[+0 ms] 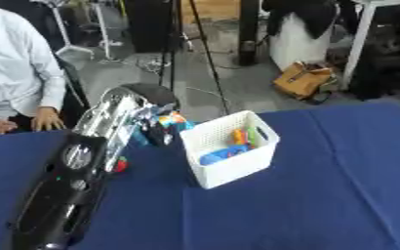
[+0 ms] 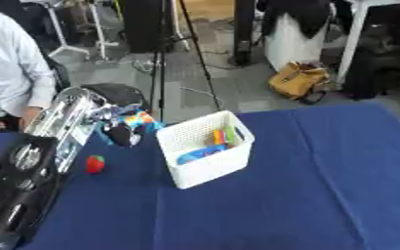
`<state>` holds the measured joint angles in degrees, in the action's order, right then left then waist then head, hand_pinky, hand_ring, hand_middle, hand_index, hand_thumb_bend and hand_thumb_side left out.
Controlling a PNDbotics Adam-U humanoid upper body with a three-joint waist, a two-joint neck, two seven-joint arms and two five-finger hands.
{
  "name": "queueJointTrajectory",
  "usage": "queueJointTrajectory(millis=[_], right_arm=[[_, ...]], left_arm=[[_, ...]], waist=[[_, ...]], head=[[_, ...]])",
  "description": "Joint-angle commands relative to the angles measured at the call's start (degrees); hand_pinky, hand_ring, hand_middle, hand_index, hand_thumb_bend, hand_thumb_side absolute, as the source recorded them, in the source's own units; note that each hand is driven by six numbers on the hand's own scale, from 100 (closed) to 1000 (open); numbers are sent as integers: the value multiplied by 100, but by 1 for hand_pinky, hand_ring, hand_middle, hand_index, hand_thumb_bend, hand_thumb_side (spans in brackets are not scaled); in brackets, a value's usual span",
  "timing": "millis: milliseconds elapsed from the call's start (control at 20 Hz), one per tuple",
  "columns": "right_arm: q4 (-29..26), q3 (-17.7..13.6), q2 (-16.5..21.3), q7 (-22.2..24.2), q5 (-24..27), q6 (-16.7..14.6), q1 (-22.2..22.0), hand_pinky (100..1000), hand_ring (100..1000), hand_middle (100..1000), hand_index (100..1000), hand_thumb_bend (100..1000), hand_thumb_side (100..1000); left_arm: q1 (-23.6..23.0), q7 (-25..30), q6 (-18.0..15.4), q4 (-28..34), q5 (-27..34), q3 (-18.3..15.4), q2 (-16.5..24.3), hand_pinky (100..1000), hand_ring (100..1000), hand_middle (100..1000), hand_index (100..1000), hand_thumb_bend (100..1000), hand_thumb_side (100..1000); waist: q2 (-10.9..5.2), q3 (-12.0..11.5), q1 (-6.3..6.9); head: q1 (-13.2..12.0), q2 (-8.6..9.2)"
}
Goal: Pick up objects on the table and place them in the box.
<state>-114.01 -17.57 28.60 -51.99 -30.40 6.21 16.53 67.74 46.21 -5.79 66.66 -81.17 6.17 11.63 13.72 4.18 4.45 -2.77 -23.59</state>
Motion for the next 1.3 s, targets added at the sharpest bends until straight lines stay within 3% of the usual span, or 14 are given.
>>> queueJointTrajectory(millis=[50,250,400,700,1300], right_arm=[[-58,-16,207,2,-17,15,19,834,840,632,714,100,697],[-58,-15,203,2,-15,16,20,833,840,632,714,100,694],[-58,-19,194,2,-12,17,24,833,840,632,714,100,694],[-58,-15,184,2,-6,7,37,833,840,632,714,100,691],[-58,5,179,2,25,-10,69,833,842,631,713,100,686]], left_arm=[[218,-76,110,157,57,-131,124,272,566,623,646,100,257],[235,-352,351,113,264,-254,20,181,515,584,643,100,265],[202,-633,577,10,869,-378,-92,132,482,555,640,100,270],[230,-930,831,-116,1676,-357,-266,103,463,537,638,100,275],[337,-1325,977,-244,1602,-308,-829,100,448,525,639,100,285]], waist=[[-149,-3,-46],[-158,-14,-39],[-154,4,-42],[-147,26,-40],[-142,67,-47]], head=[[15,-28],[8,-27],[12,-7],[26,10],[23,37]])
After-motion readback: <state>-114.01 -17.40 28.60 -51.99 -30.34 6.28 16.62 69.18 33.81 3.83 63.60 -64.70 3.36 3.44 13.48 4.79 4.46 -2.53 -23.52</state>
